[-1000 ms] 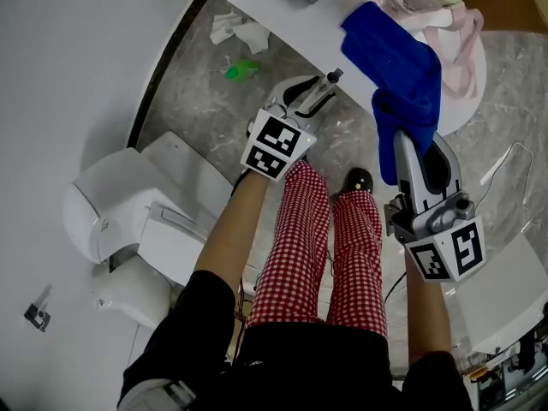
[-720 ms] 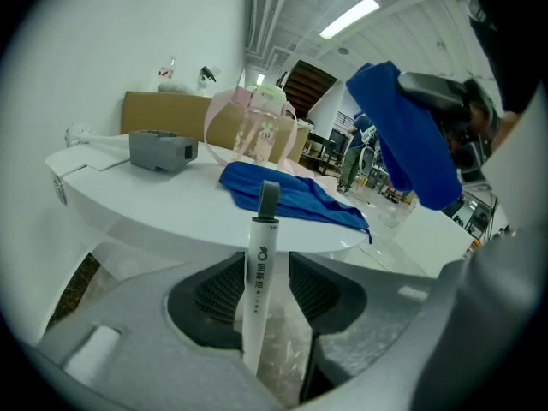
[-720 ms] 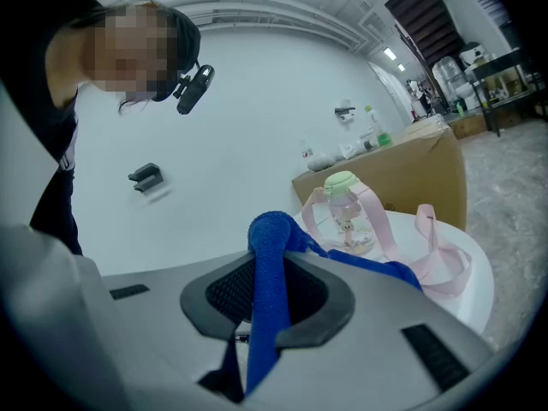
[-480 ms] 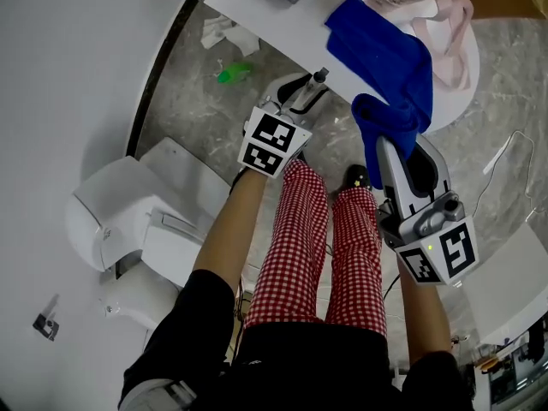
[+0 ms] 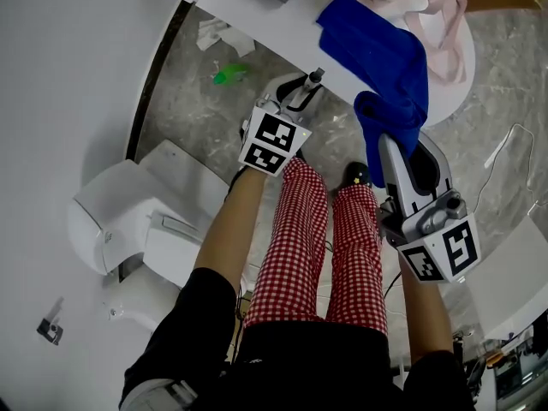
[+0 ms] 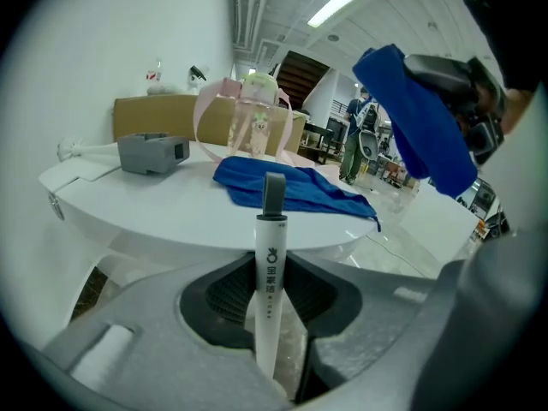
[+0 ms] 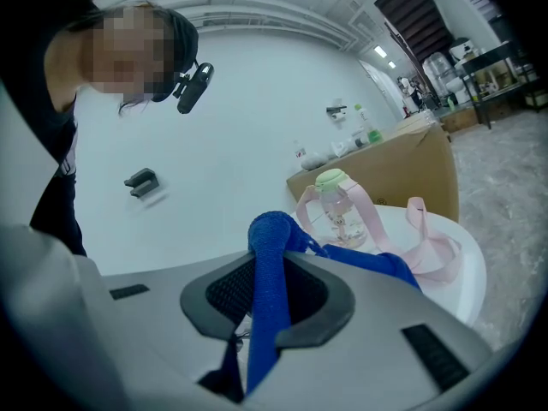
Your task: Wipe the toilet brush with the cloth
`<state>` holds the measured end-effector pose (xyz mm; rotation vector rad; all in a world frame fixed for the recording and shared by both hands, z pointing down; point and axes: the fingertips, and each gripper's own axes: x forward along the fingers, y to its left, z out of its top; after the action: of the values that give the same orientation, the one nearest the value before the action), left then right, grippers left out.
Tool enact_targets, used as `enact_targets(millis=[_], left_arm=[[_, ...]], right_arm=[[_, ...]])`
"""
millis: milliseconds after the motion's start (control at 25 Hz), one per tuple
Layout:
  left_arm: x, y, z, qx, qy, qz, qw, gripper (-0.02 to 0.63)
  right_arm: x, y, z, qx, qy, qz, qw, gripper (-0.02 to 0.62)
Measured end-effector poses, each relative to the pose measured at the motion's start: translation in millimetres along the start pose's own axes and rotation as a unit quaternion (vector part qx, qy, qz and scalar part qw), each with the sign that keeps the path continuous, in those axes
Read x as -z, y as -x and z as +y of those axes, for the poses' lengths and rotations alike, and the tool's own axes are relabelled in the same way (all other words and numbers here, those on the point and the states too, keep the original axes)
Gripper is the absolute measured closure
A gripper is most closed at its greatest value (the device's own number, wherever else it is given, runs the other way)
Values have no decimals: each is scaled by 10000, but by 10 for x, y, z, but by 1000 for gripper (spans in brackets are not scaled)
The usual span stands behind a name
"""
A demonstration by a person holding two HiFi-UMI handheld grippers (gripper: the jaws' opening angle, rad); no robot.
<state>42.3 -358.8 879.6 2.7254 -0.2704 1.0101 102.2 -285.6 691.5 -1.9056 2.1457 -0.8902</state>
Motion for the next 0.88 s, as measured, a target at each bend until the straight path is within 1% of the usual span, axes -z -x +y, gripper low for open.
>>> enact_targets(millis=[280, 520, 760, 880], left_arm=[[30, 102, -57, 110, -101, -71, 9999, 500], [53, 226, -73, 112, -141, -183, 9997, 502], [99, 352, -53, -28, -50, -231, 9997, 502], [106, 409, -73, -21, -46, -278, 9996, 502]], right_arm=[[19, 3, 42, -14, -19, -9, 10000, 531], [24, 11, 106, -17, 3, -20, 10000, 531], [33, 18, 154, -24, 4, -30, 10000, 531], [33, 23, 192, -51, 10, -54, 10000, 531]])
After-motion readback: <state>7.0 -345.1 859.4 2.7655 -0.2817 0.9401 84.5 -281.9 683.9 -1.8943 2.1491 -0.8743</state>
